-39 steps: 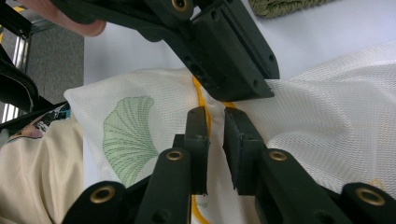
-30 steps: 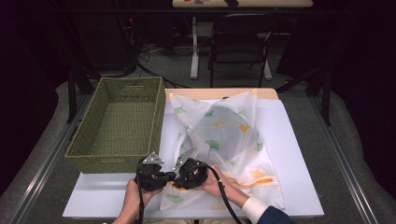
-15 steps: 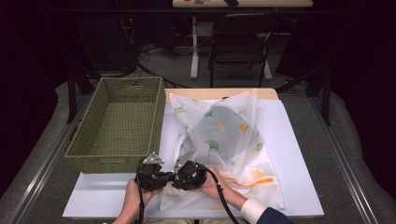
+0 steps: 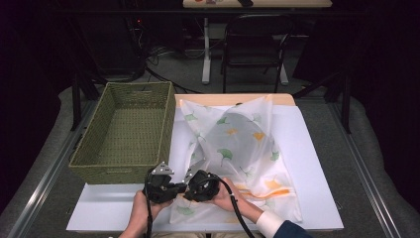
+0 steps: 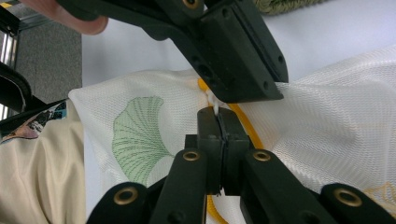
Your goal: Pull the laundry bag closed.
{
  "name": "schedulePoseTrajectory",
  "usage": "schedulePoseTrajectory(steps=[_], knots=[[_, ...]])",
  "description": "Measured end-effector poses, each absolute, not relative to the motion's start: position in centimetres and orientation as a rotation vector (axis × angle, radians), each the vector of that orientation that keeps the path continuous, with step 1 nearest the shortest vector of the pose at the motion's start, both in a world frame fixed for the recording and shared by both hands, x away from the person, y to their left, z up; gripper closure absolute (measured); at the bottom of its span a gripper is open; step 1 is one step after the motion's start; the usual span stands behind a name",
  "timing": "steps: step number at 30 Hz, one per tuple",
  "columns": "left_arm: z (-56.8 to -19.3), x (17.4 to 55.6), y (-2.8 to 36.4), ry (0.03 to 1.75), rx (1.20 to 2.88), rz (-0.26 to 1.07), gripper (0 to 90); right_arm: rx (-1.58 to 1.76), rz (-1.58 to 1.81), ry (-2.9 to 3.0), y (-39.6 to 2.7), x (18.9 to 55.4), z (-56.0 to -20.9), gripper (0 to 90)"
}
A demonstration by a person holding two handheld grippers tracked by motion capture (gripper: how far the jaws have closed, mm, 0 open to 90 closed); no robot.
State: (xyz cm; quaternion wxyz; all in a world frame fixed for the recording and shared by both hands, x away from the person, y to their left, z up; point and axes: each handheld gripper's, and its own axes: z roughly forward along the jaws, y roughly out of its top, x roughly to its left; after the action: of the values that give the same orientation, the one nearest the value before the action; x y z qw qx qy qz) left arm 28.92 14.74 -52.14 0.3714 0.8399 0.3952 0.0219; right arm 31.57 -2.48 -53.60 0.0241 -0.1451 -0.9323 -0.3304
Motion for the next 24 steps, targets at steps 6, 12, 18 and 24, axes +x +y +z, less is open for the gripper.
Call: schedulePoseTrajectory(steps=[6,12,18,24], knots=[[-52.1,28.8,14.8,1.009,2.158,0.066,88.1,-0.491,-0.981,-2.896,-2.5,31.6,-53.6,89.8],[-52.0,28.8,14.9,1.002,2.165,0.073,88.1,-0.525,-0.952,-2.899,-2.7,31.8,-53.6,89.8],[-51.9,28.8,15.2,1.01,2.157,0.086,88.1,-0.6,-0.887,-2.901,-3.2,32.1,-53.8,89.9],[-51.9,28.9,15.5,1.001,2.167,0.092,87.9,-0.619,-0.87,-2.919,-3.7,32.3,-53.6,89.8]])
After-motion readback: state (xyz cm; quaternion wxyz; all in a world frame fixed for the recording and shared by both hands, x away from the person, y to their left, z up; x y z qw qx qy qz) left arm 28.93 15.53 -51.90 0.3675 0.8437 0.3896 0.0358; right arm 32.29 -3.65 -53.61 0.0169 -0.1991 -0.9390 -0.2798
